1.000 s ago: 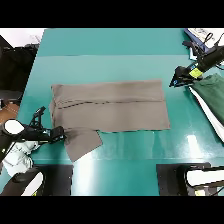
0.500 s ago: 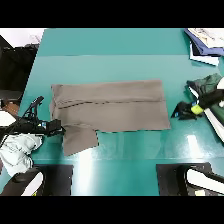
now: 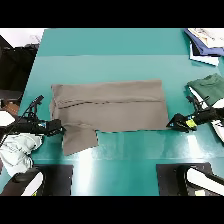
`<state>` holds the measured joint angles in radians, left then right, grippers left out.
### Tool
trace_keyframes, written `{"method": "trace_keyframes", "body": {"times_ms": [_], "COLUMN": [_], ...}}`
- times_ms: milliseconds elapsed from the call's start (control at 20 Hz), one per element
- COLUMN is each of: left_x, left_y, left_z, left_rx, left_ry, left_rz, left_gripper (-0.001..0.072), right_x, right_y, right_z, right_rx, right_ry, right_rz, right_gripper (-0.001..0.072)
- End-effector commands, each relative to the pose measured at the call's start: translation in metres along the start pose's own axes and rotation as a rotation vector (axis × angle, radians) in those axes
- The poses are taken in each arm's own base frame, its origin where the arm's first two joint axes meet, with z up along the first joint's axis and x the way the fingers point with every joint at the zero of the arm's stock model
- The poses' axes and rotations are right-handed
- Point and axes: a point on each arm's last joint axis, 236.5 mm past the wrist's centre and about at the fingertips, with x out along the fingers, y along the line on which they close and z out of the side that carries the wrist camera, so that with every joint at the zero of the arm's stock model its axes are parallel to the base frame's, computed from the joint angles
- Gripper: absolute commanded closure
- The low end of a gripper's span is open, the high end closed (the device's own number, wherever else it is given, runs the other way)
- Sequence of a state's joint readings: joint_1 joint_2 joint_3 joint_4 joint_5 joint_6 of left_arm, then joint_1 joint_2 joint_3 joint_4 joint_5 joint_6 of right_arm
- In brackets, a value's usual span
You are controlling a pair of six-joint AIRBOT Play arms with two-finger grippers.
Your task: Fold the shirts.
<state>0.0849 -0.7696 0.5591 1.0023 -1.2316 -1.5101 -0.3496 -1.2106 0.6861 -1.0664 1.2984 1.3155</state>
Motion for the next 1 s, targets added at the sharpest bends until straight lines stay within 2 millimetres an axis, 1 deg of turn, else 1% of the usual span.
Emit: {"method": "trace_keyframes", "body": {"times_ms": [0, 50, 100, 150, 250, 300, 350, 400, 500, 600, 650, 750, 800, 850, 950], "left_x": [0.0, 0.0, 0.0, 0.0, -0.001, -0.001, -0.001, -0.002, -0.009, -0.023, -0.032, -0.048, -0.054, -0.057, -0.06], "left_y": [0.0, 0.0, 0.0, 0.0, -0.001, -0.001, -0.002, -0.002, -0.009, -0.028, -0.042, -0.065, -0.072, -0.077, -0.081], "left_z": [0.0, 0.0, 0.0, -0.001, -0.003, -0.006, -0.011, -0.018, -0.026, -0.025, -0.021, -0.011, -0.005, 0.003, 0.025], "left_rx": [0.001, 0.001, 0.001, 0.001, 0.025, 0.03, 0.03, 0.028, 0.041, 0.069, 0.095, 0.131, 0.141, 0.148, 0.168], "left_ry": [-0.002, -0.002, 0.0, 0.004, 0.011, 0.024, 0.045, 0.076, 0.12, 0.13, 0.122, 0.086, 0.063, 0.03, -0.065], "left_rz": [-0.001, -0.001, -0.001, -0.001, -0.002, -0.002, -0.005, -0.007, -0.021, -0.069, -0.106, -0.162, -0.178, -0.187, -0.194], "left_gripper": [0.0677, 0.0678, 0.0678, 0.0678, 0.0678, 0.0679, 0.0679, 0.068, 0.068, 0.068, 0.068, 0.068, 0.0679, 0.0679, 0.0679], "right_x": [0.008, 0.013, 0.019, 0.023, 0.022, 0.017, 0.007, -0.008, -0.045, -0.079, -0.091, -0.109, -0.114, -0.116, -0.113], "right_y": [-0.002, 0.0, 0.003, 0.005, 0.008, 0.009, 0.008, 0.005, -0.007, -0.02, -0.023, -0.027, -0.027, -0.025, -0.009], "right_z": [0.004, -0.001, -0.005, -0.008, -0.007, -0.004, -0.002, -0.001, -0.009, -0.025, -0.029, -0.033, -0.033, -0.031, -0.016], "right_rx": [-0.008, -0.018, -0.032, -0.056, -0.085, -0.094, -0.111, -0.133, -0.157, -0.133, -0.112, -0.08, -0.08, -0.088, -0.125], "right_ry": [-0.013, 0.017, 0.048, 0.064, 0.062, 0.046, 0.024, 0.001, -0.031, -0.054, -0.085, -0.165, -0.192, -0.212, -0.26], "right_rz": [-0.009, -0.01, -0.012, -0.02, -0.027, -0.031, -0.049, -0.077, -0.155, -0.212, -0.22, -0.228, -0.234, -0.237, -0.199], "right_gripper": [0.0261, 0.0262, 0.0296, 0.0392, 0.0656, 0.0687, 0.0687, 0.0688, 0.0689, 0.069, 0.069, 0.069, 0.069, 0.069, 0.069]}}
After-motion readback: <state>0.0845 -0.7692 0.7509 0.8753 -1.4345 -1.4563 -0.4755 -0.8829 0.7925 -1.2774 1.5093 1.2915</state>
